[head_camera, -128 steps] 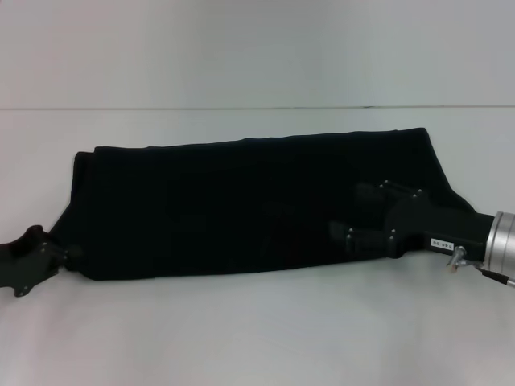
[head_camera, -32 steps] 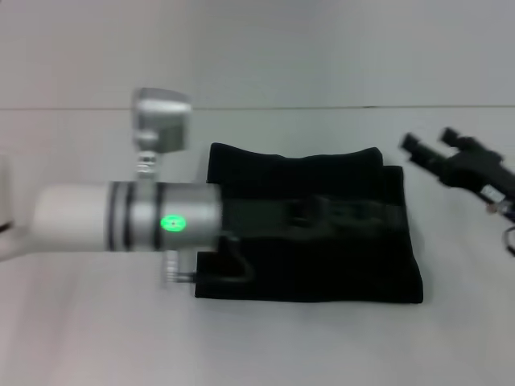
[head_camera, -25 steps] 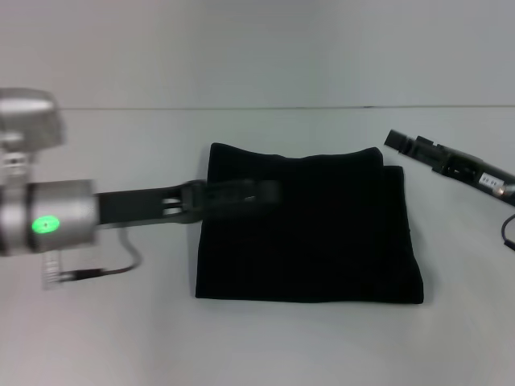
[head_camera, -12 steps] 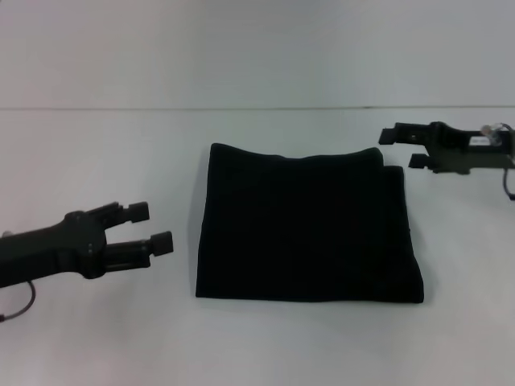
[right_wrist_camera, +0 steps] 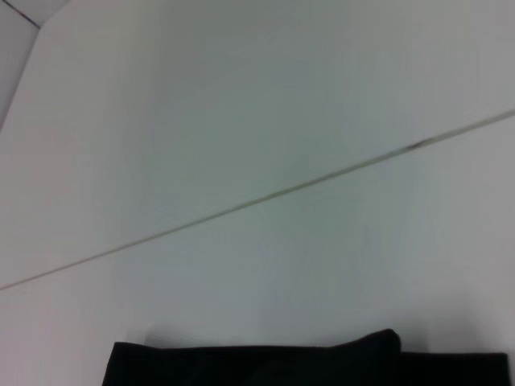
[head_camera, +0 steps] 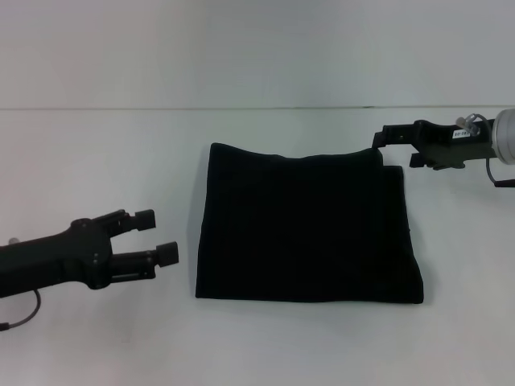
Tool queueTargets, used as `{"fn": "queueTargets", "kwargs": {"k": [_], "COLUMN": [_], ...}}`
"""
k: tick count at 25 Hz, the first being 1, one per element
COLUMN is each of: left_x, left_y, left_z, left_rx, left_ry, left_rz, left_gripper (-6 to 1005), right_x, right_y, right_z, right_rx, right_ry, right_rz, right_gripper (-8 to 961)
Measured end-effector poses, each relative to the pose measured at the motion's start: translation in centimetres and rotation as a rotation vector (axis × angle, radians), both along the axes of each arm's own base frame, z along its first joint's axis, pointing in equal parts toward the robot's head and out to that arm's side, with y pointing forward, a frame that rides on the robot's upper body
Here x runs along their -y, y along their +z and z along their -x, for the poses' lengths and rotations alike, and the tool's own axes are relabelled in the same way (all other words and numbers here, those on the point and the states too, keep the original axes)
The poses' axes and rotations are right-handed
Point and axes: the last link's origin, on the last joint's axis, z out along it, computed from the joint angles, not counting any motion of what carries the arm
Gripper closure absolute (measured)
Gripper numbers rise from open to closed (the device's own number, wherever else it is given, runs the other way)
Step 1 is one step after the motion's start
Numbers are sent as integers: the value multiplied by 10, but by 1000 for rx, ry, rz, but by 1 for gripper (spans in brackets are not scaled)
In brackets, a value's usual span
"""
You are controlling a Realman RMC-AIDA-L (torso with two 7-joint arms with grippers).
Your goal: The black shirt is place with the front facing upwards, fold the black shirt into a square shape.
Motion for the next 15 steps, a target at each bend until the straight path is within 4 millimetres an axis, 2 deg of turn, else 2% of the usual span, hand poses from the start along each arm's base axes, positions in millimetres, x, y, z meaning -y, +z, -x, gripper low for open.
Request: {"fn": "queueTargets", "kwargs": {"k": [15], "left_x": [-2], "left_y": [-2], "left_z": [-4], "left_rx": [-9], "left_ry": [-14], "left_rz": [38], "left_gripper": [34], "right_x": [1], "right_y": [-31], "right_z": [17], "right_rx": [10], "right_ry": [30], "right_rz": [20], "right_gripper": [123]}}
